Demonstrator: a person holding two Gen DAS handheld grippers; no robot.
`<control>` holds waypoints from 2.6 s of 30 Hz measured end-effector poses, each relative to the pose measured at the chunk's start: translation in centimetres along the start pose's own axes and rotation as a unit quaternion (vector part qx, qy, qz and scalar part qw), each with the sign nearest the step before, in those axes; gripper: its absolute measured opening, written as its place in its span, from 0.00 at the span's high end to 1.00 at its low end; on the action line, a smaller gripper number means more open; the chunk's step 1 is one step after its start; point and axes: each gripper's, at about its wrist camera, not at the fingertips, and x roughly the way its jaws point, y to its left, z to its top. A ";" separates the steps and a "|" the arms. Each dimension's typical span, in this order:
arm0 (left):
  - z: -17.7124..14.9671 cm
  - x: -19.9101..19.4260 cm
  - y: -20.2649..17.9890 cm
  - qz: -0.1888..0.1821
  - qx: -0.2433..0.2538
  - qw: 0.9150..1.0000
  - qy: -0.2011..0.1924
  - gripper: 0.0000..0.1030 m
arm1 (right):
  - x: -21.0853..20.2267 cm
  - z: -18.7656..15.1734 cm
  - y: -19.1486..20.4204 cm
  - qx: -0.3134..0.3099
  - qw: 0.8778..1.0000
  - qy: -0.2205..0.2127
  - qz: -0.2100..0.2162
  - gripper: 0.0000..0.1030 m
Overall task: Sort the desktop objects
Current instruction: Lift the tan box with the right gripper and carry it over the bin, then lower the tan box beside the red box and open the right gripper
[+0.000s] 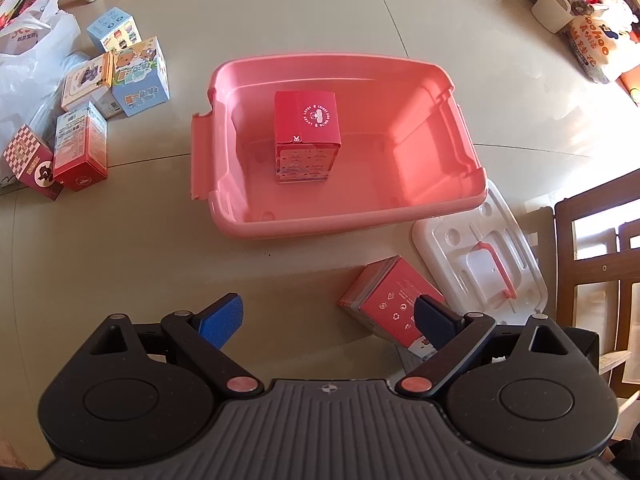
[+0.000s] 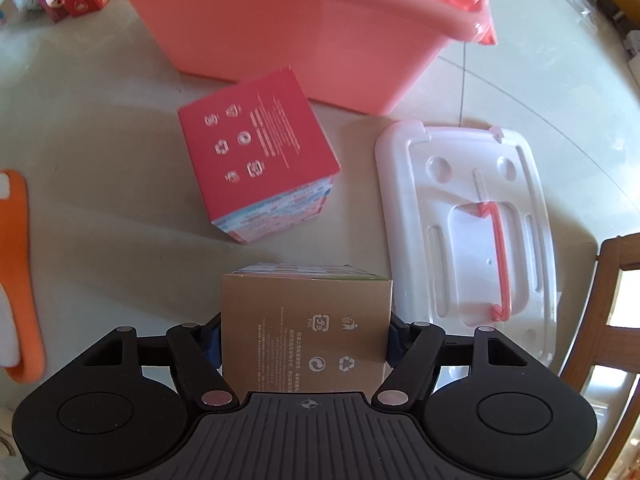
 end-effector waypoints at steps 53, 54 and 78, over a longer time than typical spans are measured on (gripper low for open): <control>2.6 1.7 3.5 0.021 -0.074 0.997 0.018 0.08 | -2.8 25.6 -4.8 0.139 0.989 -0.050 0.001 0.35; 2.7 1.9 3.5 0.022 -0.075 0.997 0.020 0.08 | -2.1 25.8 -4.7 0.137 0.990 -0.045 -0.001 0.35; 3.7 3.9 3.8 0.017 -0.086 0.995 0.054 0.08 | 6.7 27.5 -2.7 0.123 0.992 -0.018 -0.017 0.35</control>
